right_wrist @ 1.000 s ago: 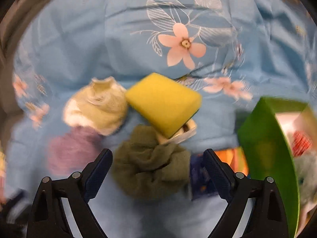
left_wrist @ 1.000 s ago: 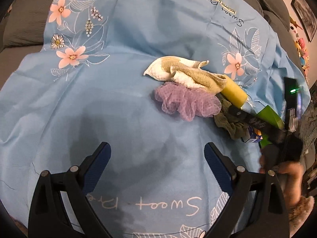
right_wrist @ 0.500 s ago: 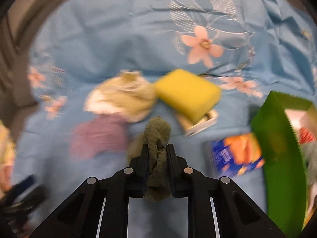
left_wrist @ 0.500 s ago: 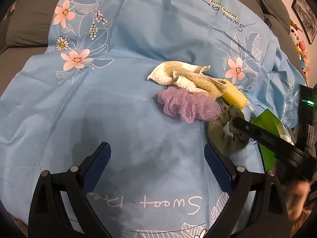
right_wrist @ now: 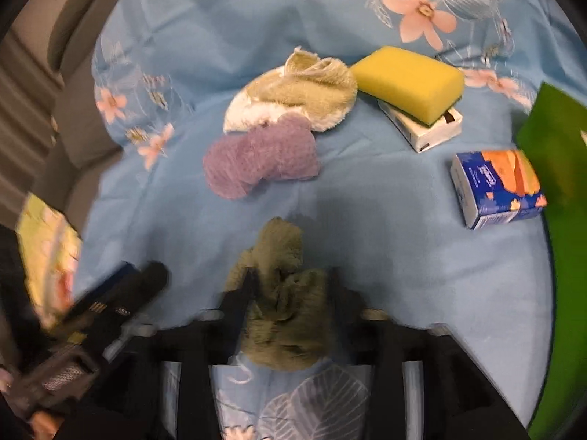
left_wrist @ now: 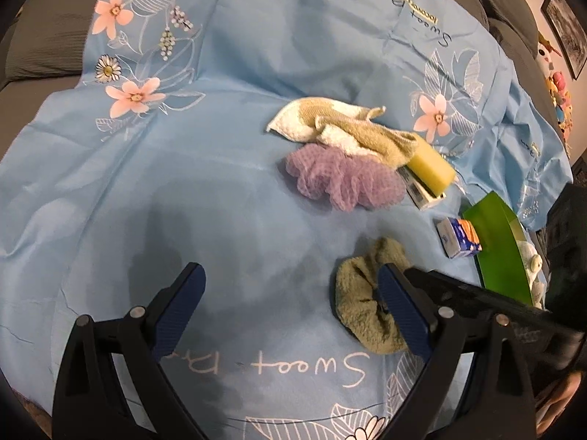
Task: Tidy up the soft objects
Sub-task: 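Grasp the olive-green knitted cloth with the right tool, then carry the olive cloth with the right tool into the box and release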
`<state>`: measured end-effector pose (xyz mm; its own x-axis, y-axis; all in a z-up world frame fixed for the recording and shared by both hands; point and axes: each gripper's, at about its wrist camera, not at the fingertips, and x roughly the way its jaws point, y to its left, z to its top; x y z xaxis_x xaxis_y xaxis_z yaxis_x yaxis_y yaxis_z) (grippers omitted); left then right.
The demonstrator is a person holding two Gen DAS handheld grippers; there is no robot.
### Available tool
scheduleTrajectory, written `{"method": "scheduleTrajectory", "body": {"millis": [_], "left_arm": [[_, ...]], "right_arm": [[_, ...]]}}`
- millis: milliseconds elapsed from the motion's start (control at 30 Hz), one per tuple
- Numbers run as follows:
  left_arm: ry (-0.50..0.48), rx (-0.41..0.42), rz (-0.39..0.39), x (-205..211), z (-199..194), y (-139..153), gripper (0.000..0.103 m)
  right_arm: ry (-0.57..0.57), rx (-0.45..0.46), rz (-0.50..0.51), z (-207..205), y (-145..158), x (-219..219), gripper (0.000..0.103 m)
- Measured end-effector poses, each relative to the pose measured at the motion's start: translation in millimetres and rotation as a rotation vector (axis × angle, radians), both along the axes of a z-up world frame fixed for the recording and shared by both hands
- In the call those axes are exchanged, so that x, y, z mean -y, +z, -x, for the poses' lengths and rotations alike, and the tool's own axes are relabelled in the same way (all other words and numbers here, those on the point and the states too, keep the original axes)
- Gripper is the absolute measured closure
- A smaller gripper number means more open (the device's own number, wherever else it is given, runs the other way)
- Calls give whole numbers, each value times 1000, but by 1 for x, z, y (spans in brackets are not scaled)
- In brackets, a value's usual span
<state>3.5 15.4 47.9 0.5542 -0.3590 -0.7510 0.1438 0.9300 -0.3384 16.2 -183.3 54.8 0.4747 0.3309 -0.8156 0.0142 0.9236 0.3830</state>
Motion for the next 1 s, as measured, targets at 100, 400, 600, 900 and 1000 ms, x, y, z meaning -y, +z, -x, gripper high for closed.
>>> {"method": "scheduleTrajectory", "body": {"millis": [100, 400, 600, 900, 1000], "left_arm": [[-23, -21, 36, 2, 0, -2, 8], [-122, -55, 34, 33, 7, -13, 15], [-183, -75, 44, 51, 11, -25, 57], [-222, -47, 58, 67, 12, -27, 82], [-227, 0, 60, 71, 18, -14, 82]], "right_arm": [[-61, 63, 6, 9, 10, 13, 29], [-79, 19, -111, 8, -2, 21, 29], [-34, -54, -127, 2, -26, 0, 39], [15, -87, -177, 0, -35, -6, 66], [13, -52, -195, 4, -22, -2, 66]]}}
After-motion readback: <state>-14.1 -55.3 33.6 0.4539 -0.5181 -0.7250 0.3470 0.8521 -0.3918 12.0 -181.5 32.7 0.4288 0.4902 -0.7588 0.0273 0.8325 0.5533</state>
